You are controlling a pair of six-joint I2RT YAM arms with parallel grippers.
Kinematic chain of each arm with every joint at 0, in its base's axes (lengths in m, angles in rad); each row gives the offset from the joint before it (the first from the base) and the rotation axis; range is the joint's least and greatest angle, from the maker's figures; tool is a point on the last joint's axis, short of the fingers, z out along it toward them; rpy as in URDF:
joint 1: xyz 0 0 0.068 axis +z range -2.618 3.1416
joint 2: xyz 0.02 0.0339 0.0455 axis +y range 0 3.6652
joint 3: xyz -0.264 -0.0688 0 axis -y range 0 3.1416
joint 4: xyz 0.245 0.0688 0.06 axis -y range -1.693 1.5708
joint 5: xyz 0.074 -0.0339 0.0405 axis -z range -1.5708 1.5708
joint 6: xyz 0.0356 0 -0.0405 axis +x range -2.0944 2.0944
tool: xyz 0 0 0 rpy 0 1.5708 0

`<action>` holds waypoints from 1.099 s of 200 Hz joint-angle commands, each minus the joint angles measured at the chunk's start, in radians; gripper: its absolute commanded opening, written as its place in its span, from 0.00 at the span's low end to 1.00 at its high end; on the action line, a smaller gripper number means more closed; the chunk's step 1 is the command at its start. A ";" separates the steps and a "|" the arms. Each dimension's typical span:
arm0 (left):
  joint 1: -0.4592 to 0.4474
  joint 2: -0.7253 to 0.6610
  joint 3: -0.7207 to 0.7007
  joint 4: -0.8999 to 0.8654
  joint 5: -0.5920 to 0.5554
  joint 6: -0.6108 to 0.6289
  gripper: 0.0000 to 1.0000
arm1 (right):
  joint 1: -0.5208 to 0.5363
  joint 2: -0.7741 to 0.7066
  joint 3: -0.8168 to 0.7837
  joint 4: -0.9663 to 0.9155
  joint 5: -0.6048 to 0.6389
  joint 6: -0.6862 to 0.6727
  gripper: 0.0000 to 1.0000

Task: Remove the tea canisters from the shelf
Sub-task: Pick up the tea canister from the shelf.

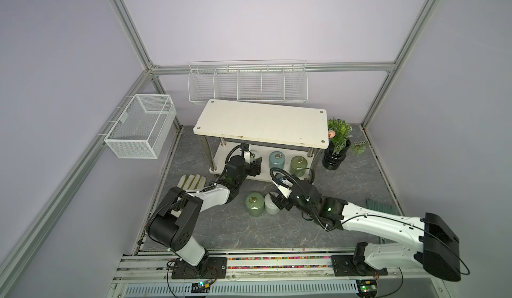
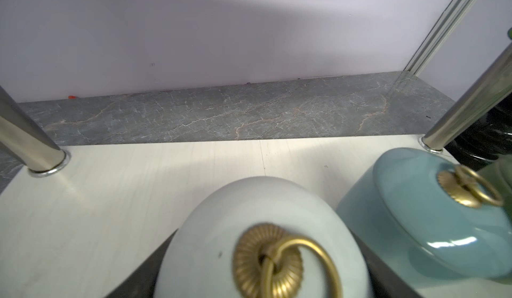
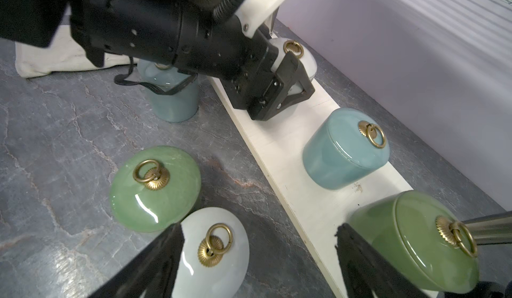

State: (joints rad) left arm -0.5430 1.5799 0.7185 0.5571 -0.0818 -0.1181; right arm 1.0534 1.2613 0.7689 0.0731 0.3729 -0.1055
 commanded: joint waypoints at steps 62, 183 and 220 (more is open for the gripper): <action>-0.003 -0.263 -0.092 -0.053 -0.050 0.020 0.82 | -0.008 -0.013 0.007 0.034 -0.009 -0.013 0.89; -0.025 -0.423 -0.280 -0.080 -0.093 -0.031 0.82 | 0.000 -0.066 0.001 0.015 -0.028 -0.007 0.89; -0.037 -0.397 -0.314 -0.035 -0.087 -0.052 0.82 | 0.004 -0.063 0.012 0.002 -0.025 -0.010 0.89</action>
State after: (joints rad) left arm -0.5716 1.1763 0.4118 0.3988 -0.1635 -0.1432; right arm 1.0538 1.2152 0.7689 0.0784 0.3466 -0.1089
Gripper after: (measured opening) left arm 0.825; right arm 0.889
